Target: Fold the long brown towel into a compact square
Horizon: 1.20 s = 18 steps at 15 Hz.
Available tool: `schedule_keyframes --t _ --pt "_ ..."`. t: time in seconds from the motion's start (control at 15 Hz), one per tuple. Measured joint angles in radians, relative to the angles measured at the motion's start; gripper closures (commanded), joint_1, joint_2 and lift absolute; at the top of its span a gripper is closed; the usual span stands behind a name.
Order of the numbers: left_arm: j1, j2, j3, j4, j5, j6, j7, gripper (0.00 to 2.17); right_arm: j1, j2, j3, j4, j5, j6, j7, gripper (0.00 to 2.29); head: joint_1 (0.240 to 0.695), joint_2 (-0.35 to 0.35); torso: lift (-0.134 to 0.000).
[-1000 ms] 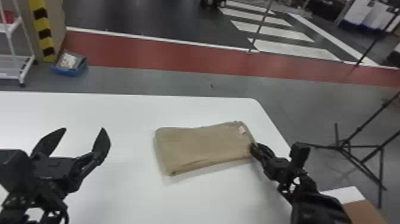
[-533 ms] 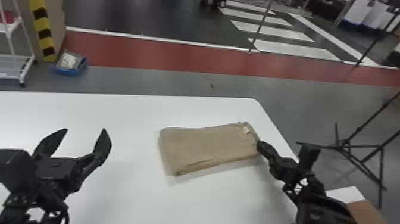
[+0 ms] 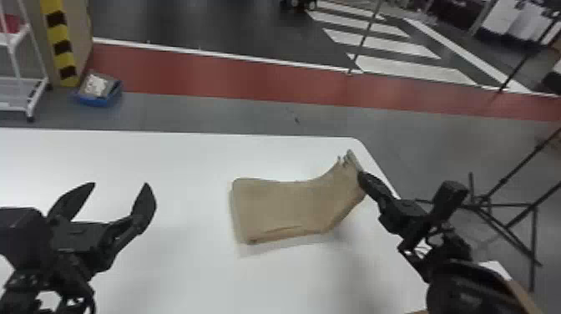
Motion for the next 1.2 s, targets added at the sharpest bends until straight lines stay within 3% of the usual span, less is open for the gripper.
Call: schedule_keyframes --t 0.2,0.27,0.47,0.8,0.87,1.0,1.07,1.2 --pt "0.005 0.0 0.001 -0.007 0.0 0.003 0.001 0.05 0.022 0.032 0.09 -0.155 0.025 0.099 -0.013 1.86 0.695 -0.291 -0.102" --pt "0.007 0.0 0.003 -0.009 0.0 0.003 0.002 0.05 0.037 0.038 0.134 -0.199 0.042 0.112 -0.016 1.86 0.695 -0.242 -0.102" --pt "0.01 0.001 0.005 -0.01 0.004 0.003 0.001 0.05 0.09 0.055 0.258 -0.307 0.126 0.125 -0.02 1.86 0.695 -0.177 -0.102" --pt "0.009 0.002 0.005 0.0 0.011 0.003 -0.002 0.05 0.099 0.057 0.441 -0.311 0.297 0.143 -0.039 1.81 0.695 -0.084 -0.102" --pt "0.009 0.002 0.005 0.001 0.012 0.003 -0.002 0.05 0.092 0.057 0.464 -0.29 0.316 0.144 -0.038 1.44 0.695 -0.064 -0.102" --pt "0.007 0.002 0.005 0.005 0.015 0.003 -0.003 0.05 0.069 0.055 0.513 -0.233 0.335 0.12 -0.032 0.15 0.695 -0.047 -0.102" --pt "0.006 0.002 0.005 0.007 0.015 0.003 -0.003 0.05 0.06 0.054 0.538 -0.204 0.337 0.088 -0.021 0.0 0.695 -0.037 -0.102" --pt "0.006 0.002 0.005 0.01 0.017 0.003 -0.004 0.05 0.052 0.053 0.571 -0.171 0.331 0.04 0.0 0.02 0.695 -0.003 -0.102"
